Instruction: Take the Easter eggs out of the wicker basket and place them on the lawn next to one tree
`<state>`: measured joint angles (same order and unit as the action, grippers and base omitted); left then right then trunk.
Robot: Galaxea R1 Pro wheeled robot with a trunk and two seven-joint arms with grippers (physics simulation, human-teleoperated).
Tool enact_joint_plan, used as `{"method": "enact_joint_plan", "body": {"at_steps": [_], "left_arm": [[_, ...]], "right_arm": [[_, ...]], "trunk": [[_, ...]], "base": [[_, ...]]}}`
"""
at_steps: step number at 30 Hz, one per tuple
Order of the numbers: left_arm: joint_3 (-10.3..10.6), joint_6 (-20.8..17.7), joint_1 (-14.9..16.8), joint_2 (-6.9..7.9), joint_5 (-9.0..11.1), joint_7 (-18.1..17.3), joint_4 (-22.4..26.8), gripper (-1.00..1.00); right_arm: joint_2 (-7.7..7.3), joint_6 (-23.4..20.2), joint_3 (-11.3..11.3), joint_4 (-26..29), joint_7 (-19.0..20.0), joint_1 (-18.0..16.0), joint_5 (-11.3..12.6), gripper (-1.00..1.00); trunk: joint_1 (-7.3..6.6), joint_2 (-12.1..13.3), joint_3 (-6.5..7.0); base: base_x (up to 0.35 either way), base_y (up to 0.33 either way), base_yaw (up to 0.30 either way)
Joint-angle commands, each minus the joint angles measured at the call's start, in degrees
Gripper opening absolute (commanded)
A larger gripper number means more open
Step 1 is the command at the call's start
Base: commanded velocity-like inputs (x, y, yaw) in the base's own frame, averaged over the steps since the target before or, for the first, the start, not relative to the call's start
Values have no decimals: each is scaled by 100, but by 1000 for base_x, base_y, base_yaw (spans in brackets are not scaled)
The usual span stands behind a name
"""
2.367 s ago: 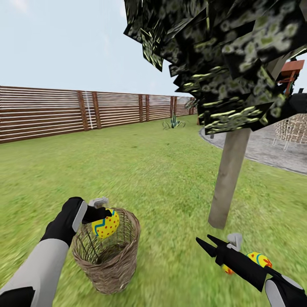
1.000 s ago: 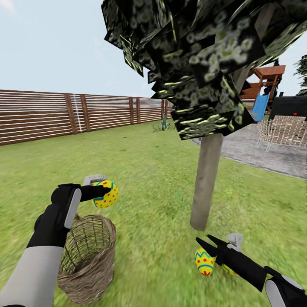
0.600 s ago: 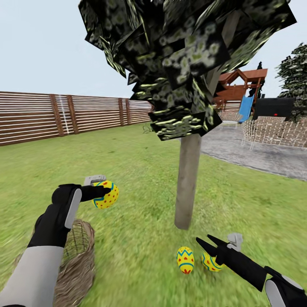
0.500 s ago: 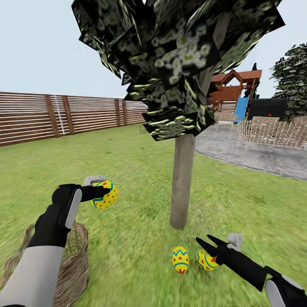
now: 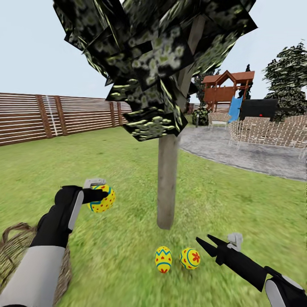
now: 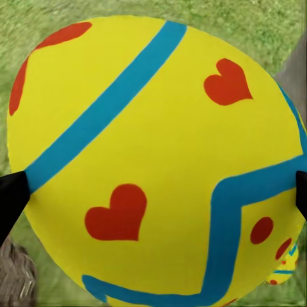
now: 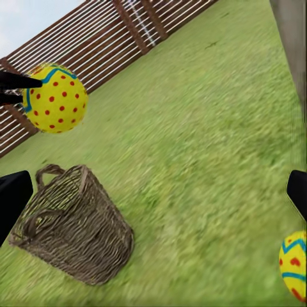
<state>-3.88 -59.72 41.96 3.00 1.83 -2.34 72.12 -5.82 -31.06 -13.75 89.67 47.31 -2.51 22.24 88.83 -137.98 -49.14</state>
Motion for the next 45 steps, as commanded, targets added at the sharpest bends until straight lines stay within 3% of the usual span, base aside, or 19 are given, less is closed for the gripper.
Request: {"method": "enact_joint_plan", "body": {"at_steps": [1, 17, 24, 26, 28, 34, 45], "left_arm": [[10, -28, 8, -1, 13, -10, -116, -100], [99, -2, 53, -9, 29, 6, -2184, -100], [162, 766, 116, -141, 35, 5, -3317, -100], [347, 897, 118, -177, 35, 7, -3496, -100], [481, 1011, 121, -188, 36, 8, -3643, -100], [544, 1105, 121, -194, 59, 6, -3751, -100], [555, 1331, 119, -194, 56, 5, -3757, -100]], "right_arm": [[1, -42, -4, -2, 10, -3, 41, 100], [-1, -49, -5, -2, -4, -3, 38, 100], [-2, -49, -5, -2, -3, -3, 37, 100], [-2, -49, -6, -2, -2, -3, 38, 100], [-4, -49, -5, -2, -6, -3, 39, 100], [1, -55, -2, -2, -10, -3, 24, 100], [2, -50, -1, -2, -5, -3, 25, 100]], "trunk": [[-1, -3, -6], [-1, -3, -6], [-1, -3, -6], [-1, -3, -6], [-1, -3, -6], [-1, -3, -6], [240, -444, -204]], "base": [[0, -278, 0], [104, -228, 0], [194, -177, 0], [54, -48, 0], [15, -14, 0], [2, -2, 0], [0, 0, 0]]}}
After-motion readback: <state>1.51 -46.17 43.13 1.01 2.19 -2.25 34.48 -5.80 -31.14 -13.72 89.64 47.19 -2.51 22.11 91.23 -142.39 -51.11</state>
